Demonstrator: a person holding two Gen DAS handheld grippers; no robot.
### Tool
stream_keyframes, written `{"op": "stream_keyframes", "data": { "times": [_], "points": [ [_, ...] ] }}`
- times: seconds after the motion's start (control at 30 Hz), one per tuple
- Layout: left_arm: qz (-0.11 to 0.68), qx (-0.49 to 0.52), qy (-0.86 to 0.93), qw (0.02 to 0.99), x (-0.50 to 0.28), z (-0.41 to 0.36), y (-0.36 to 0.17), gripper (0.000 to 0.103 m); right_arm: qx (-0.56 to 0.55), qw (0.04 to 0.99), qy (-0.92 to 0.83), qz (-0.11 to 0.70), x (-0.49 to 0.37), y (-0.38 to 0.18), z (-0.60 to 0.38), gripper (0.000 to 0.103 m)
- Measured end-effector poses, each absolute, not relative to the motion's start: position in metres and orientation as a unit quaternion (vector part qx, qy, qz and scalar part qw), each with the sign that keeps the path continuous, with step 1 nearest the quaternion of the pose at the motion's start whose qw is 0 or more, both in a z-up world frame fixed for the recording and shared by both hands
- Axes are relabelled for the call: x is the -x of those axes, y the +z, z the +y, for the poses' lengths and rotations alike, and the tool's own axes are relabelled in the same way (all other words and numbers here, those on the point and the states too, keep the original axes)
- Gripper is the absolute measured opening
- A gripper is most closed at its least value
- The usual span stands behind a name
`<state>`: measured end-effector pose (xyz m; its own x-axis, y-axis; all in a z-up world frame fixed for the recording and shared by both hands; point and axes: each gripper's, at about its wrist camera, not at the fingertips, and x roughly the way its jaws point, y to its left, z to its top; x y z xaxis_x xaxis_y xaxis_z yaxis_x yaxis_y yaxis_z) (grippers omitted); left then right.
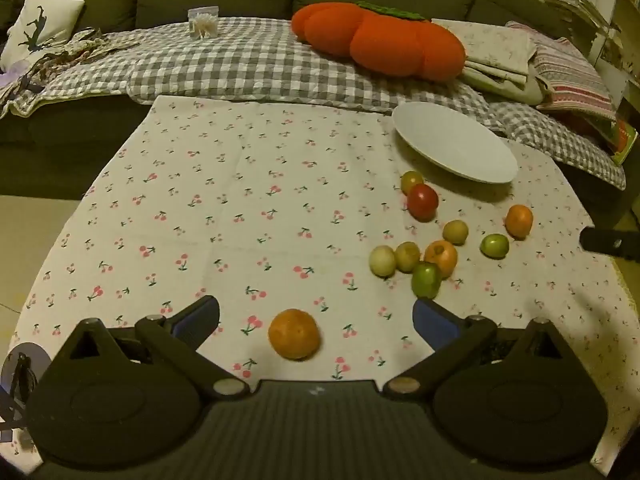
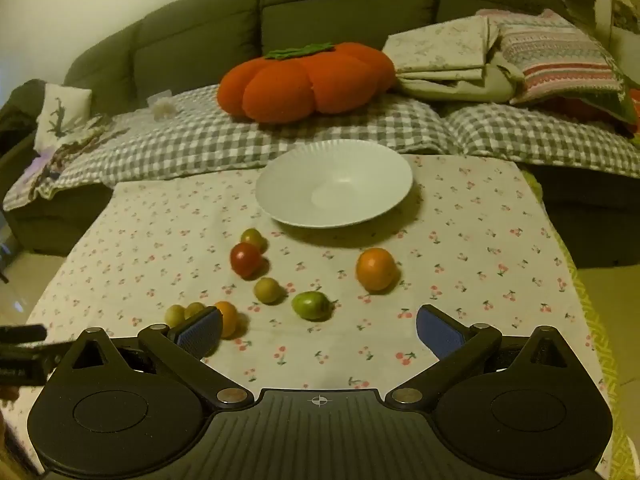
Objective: Organize fruits
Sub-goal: 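Grasp a mandarin orange with the left tool while the right tool grasps another orange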
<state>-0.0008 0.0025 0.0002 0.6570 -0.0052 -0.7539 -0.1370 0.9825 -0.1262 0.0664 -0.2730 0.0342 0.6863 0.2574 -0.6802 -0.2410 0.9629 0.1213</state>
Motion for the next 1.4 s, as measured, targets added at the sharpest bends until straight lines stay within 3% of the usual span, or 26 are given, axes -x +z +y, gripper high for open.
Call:
{"op": "stream_keyframes", "data": {
  "times": [0.43, 0.87, 1.3, 1.4],
  "points": [
    [0.422, 0.068, 0.06, 0.902, -0.01, 0.005, -0.02, 0.099, -0.013, 0.914, 0.124, 0.385, -0.095, 0.021, -0.279, 0.103],
    [0.446, 0.053, 0.052, 0.892, -0.02, 0.001, -0.04, 0.064, -0.025, 0.901, 0.099, 0.421, -0.146, 0.006, -0.281, 0.102],
    [0.459, 0.058, 0.038, 0.886, -0.026, 0.003, -0.05, 0.051, -0.02, 0.885, 0.073, 0.46, -0.19, -0.025, -0.276, 0.099],
    [0.464, 0.057, 0.034, 0.883, -0.028, 0.002, -0.054, 0.044, -0.018, 0.884, 0.076, 0.46, -0.191, -0.027, -0.274, 0.096]
  ]
}}
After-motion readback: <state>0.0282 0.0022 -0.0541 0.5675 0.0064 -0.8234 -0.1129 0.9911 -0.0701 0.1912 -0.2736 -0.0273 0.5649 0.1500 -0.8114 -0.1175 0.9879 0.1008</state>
